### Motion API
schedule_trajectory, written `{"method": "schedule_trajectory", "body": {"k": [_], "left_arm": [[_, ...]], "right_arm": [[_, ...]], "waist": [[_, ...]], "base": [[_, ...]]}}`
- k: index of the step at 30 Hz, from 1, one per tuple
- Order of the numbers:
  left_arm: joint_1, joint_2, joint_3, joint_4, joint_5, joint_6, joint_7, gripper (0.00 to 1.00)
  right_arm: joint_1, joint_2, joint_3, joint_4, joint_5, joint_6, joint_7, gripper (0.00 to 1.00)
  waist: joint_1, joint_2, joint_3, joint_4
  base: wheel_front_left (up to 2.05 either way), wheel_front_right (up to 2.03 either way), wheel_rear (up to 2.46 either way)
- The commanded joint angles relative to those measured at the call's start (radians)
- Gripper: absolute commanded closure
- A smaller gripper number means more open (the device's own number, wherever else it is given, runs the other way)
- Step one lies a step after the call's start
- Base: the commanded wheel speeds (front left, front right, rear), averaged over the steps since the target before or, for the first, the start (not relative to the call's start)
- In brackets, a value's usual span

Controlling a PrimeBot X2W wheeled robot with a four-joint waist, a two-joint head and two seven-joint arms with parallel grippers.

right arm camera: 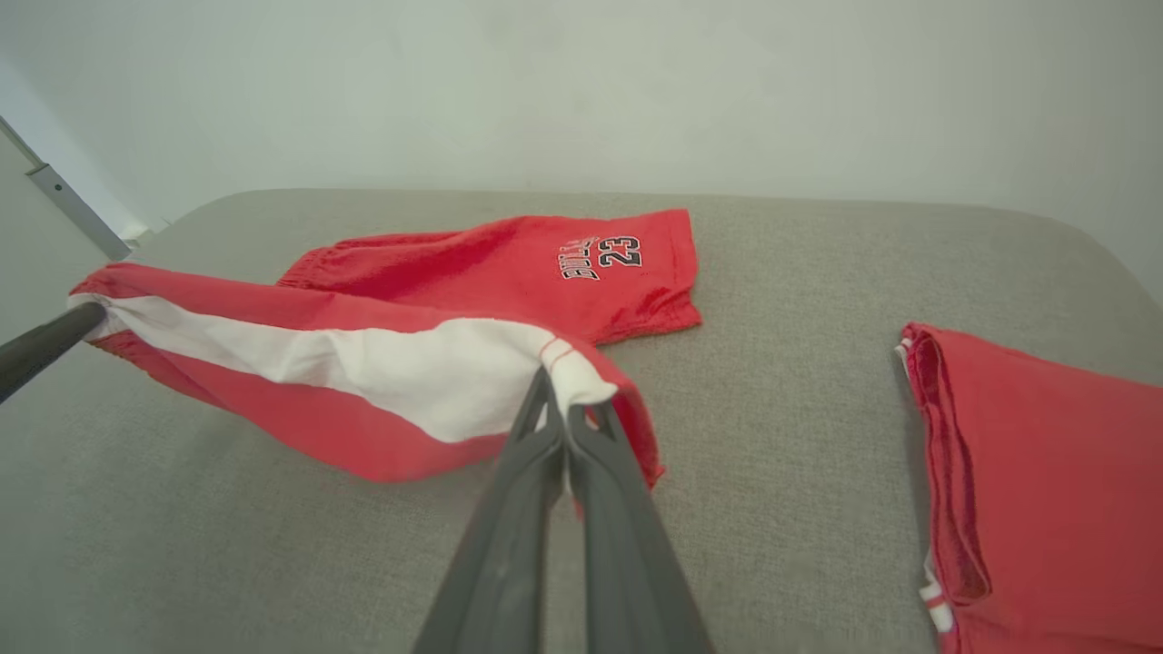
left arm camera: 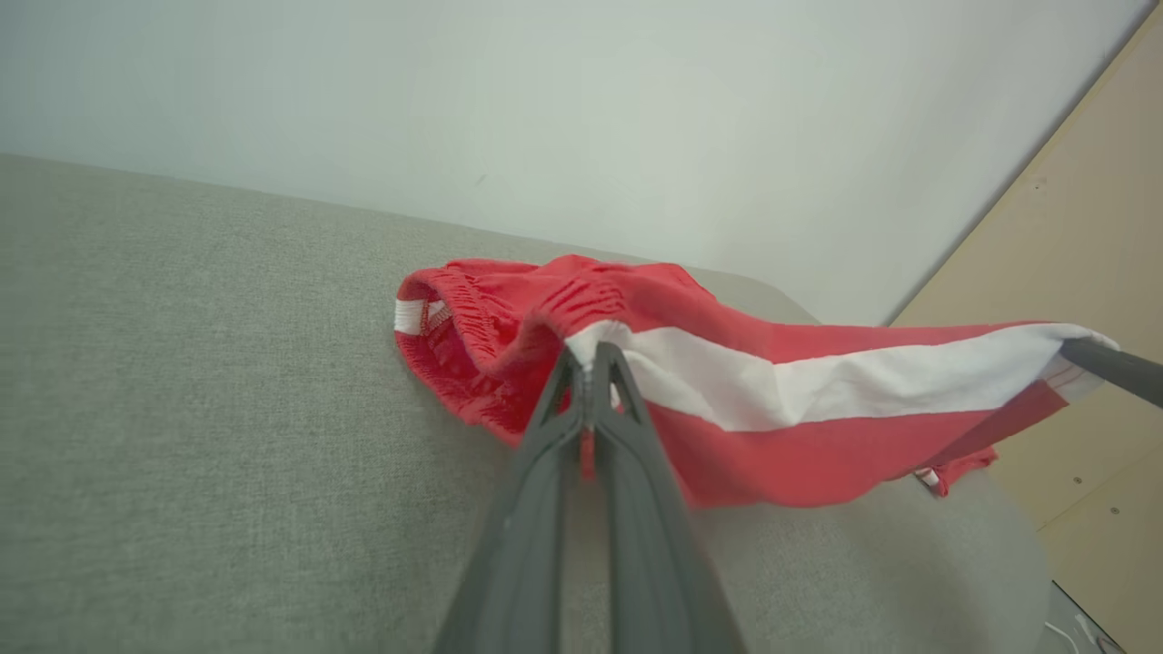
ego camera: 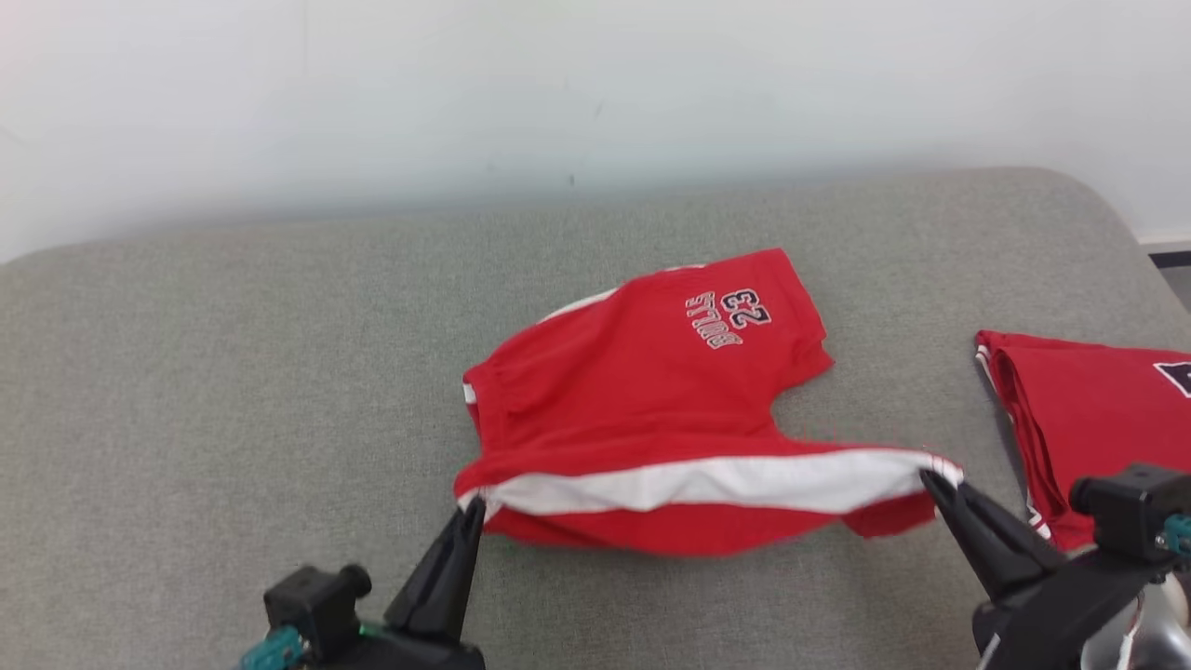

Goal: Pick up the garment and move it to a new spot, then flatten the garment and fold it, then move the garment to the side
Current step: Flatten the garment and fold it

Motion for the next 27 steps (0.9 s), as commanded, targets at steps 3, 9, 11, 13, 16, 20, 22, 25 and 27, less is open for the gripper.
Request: {"method": "schedule_trajectory", "body": {"k": [3,9,11,13,16,20,22,25,27], "left_arm": [[0.054,0.015,-0.002,-0.022,-0.013,0.011,0.014,1.0],[0.138,0.054,-0.025,-0.059,-0.013,0.035,0.058,1.0],[0.152,0.062,-0.031,-0.066,-0.011,0.035,0.068,1.0],[0.163,0.065,-0.037,-0.073,-0.015,0.038,0.077,1.0],[0.177,0.073,-0.045,-0.084,-0.022,0.041,0.093,1.0],[0.192,0.082,-0.049,-0.096,-0.027,0.044,0.105,1.0],[0.201,0.089,-0.047,-0.103,-0.03,0.051,0.114,1.0],[0.215,0.103,-0.048,-0.112,-0.038,0.055,0.13,1.0],[0.226,0.111,-0.051,-0.12,-0.037,0.058,0.141,1.0]], "right_arm": [[0.057,-0.002,-0.02,-0.018,0.029,-0.002,0.069,1.0],[0.158,0.022,-0.092,-0.053,0.069,-0.002,0.23,1.0],[0.184,0.033,-0.114,-0.067,0.082,-0.002,0.271,1.0],[0.212,0.051,-0.136,-0.079,0.097,-0.002,0.32,1.0],[0.254,0.086,-0.172,-0.096,0.12,-0.002,0.411,1.0],[0.291,0.133,-0.214,-0.116,0.139,-0.002,0.497,1.0],[0.311,0.16,-0.24,-0.134,0.143,-0.002,0.546,1.0],[0.334,0.2,-0.266,-0.157,0.144,-0.002,0.605,1.0],[0.349,0.225,-0.281,-0.166,0.145,-0.002,0.637,1.0]], "waist": [[0.0002,0.0001,-0.022,-0.004],[0.0002,0.0001,-0.043,-0.004],[0.0002,0.0001,-0.047,-0.003],[0.0002,0.0001,-0.051,-0.002],[0.0002,0.0001,-0.054,-0.003],[0.0002,0.0001,-0.055,-0.005],[0.0002,0.0001,-0.054,-0.007],[0.0002,0.0001,-0.052,-0.009],[0.0002,0.0001,-0.05,-0.011]], "base": [[0.0,0.0,0.0],[0.0,0.0,0.0],[0.0,0.0,0.0],[0.0,0.0,0.0],[0.0,0.0,0.0],[0.0,0.0,0.0],[0.0,0.0,0.0],[0.0,0.0,0.0],[0.0,0.0,0.0]]}}
